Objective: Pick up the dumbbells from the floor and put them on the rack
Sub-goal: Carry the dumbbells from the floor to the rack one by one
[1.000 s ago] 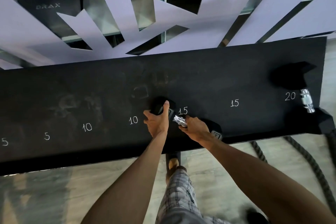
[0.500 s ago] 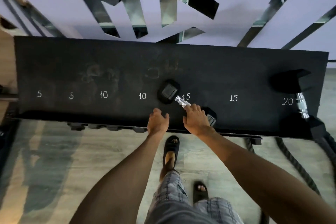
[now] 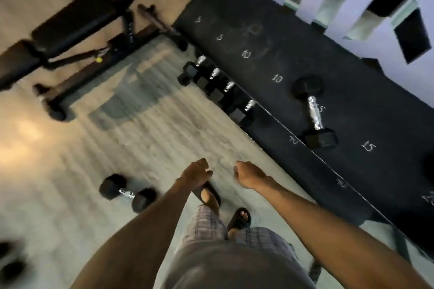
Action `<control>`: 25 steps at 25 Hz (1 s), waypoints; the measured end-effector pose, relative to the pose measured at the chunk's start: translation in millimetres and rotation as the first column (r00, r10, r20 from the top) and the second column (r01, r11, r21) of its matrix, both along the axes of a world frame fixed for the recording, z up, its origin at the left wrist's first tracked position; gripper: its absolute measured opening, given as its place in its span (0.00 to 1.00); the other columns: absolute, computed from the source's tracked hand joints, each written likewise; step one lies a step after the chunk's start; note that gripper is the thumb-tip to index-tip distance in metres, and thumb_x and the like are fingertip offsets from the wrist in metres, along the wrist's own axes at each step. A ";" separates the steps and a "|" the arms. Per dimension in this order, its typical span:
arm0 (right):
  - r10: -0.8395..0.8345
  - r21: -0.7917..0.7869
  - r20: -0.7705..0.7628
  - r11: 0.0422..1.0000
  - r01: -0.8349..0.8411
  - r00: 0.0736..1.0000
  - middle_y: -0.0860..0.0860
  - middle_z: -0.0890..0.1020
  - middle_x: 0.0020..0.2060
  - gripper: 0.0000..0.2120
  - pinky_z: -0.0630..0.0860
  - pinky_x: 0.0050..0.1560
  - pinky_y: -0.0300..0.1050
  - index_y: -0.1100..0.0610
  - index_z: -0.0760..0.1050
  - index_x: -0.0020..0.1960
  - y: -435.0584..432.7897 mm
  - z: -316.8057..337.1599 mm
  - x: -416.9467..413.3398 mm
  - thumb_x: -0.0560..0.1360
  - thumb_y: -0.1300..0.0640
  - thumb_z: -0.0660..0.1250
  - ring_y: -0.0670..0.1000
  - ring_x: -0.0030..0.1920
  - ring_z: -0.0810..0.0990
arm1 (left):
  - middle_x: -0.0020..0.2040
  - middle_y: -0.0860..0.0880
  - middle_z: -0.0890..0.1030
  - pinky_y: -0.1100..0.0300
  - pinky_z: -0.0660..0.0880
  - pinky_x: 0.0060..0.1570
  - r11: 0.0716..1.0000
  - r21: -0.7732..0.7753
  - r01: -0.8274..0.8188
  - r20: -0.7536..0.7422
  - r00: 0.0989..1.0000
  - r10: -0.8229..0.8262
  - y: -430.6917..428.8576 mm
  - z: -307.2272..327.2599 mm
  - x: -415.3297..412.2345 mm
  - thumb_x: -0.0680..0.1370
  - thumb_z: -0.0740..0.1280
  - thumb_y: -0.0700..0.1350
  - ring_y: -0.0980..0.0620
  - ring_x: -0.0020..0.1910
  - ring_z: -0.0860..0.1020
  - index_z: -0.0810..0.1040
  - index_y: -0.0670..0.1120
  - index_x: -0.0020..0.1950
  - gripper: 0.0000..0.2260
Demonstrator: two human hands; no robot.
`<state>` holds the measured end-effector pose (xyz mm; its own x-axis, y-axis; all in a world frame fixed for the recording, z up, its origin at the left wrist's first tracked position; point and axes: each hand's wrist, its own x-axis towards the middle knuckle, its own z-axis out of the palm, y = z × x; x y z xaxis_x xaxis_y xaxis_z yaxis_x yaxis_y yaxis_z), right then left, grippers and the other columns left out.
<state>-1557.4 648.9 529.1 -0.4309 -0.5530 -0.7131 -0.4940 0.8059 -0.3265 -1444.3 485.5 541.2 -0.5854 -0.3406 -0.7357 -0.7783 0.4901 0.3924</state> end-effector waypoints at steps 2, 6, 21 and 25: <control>0.136 -0.004 0.013 0.991 -0.136 0.991 0.59 0.79 0.54 0.10 0.76 0.50 0.50 0.59 0.73 0.55 -39.2 0.7 39.8 0.79 0.57 0.56 0.61 0.53 0.79 | 0.55 0.37 0.82 0.53 0.75 0.54 0.988 -0.021 -0.152 0.015 0.988 0.152 -19.0 -1.1 72.3 0.78 0.66 0.48 0.40 0.56 0.80 0.74 0.41 0.61 0.16; 0.395 0.000 0.019 0.919 -0.395 0.918 0.57 0.80 0.54 0.12 0.78 0.53 0.52 0.57 0.75 0.56 -123.2 -3.7 129.5 0.79 0.55 0.57 0.59 0.53 0.79 | 0.59 0.39 0.80 0.52 0.73 0.56 0.903 -0.063 -0.424 0.025 0.904 0.427 -52.3 -11.1 211.7 0.79 0.66 0.50 0.40 0.59 0.79 0.74 0.40 0.63 0.17; 0.991 -0.001 0.027 0.131 -0.991 0.131 0.58 0.81 0.57 0.11 0.75 0.57 0.49 0.57 0.75 0.58 -394.4 -20.6 586.9 0.78 0.56 0.60 0.60 0.60 0.78 | 0.64 0.40 0.77 0.51 0.74 0.58 0.144 0.009 -0.989 0.059 0.145 0.988 -108.5 -23.1 655.4 0.81 0.63 0.51 0.41 0.60 0.76 0.72 0.41 0.64 0.18; 0.996 -0.042 0.030 -0.087 -0.995 -0.089 0.58 0.81 0.54 0.10 0.75 0.53 0.49 0.58 0.76 0.54 -431.3 -27.2 682.1 0.77 0.57 0.59 0.60 0.56 0.79 | 0.63 0.40 0.76 0.52 0.74 0.57 -0.043 0.041 -0.998 0.051 -0.041 0.998 -124.4 -27.8 713.2 0.81 0.63 0.51 0.42 0.60 0.76 0.73 0.41 0.63 0.17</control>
<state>-875.3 217.6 501.8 0.6162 -0.3570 -0.7020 -0.7457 -0.5512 -0.3742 -731.2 361.0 513.5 0.3326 -0.5333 -0.7778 -0.4406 -0.8171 0.3718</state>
